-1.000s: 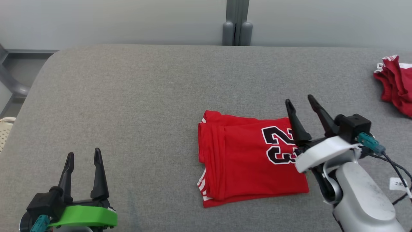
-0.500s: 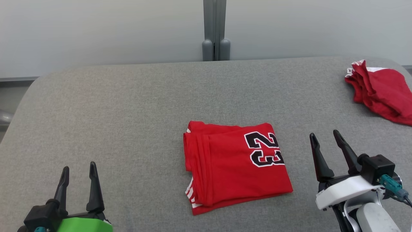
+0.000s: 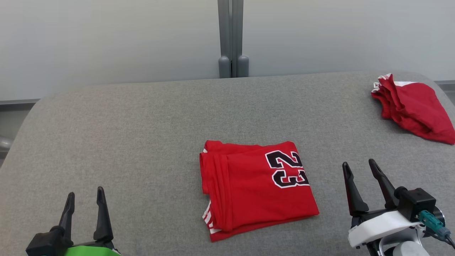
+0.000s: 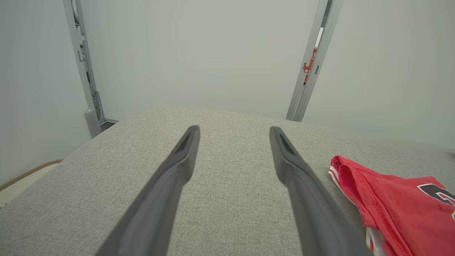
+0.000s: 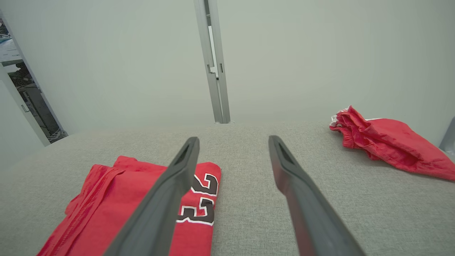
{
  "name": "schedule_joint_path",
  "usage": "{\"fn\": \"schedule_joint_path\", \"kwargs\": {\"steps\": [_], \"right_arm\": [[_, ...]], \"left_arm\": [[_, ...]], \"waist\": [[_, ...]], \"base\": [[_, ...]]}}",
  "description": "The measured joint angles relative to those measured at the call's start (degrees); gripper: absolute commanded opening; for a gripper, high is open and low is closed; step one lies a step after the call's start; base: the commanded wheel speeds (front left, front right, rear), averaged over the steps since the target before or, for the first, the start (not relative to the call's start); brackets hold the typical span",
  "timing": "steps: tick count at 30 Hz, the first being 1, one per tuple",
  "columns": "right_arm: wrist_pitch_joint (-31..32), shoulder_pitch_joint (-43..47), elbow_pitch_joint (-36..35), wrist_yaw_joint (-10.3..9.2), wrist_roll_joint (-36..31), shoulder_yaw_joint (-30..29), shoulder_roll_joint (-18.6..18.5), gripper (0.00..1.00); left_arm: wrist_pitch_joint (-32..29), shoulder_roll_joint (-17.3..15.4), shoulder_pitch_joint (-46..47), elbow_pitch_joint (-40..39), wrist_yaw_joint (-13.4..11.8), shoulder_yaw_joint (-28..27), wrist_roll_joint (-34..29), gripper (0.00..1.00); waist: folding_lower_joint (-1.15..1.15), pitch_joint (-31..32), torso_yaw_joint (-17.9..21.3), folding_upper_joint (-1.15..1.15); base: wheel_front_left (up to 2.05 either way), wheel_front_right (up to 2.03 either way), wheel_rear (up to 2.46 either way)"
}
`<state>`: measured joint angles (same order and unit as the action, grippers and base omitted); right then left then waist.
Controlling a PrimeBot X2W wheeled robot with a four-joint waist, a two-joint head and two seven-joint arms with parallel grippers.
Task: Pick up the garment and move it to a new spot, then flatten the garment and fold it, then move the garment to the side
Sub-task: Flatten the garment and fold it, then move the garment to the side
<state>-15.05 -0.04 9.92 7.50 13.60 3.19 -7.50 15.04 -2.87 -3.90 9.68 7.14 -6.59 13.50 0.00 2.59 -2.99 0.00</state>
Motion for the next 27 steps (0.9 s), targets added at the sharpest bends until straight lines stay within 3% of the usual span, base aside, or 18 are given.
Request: {"fn": "schedule_joint_path", "kwargs": {"steps": [27], "right_arm": [[3.32, 1.92, -2.9, 0.0, -1.91, -0.67, 2.03, 1.0]], "left_arm": [[-0.34, -0.99, -0.22, 0.31, -0.07, 1.35, -1.04, 1.0]], "waist": [[0.0, 0.78, -1.23, 0.0]], "base": [[0.0, 0.0, 0.0]]}}
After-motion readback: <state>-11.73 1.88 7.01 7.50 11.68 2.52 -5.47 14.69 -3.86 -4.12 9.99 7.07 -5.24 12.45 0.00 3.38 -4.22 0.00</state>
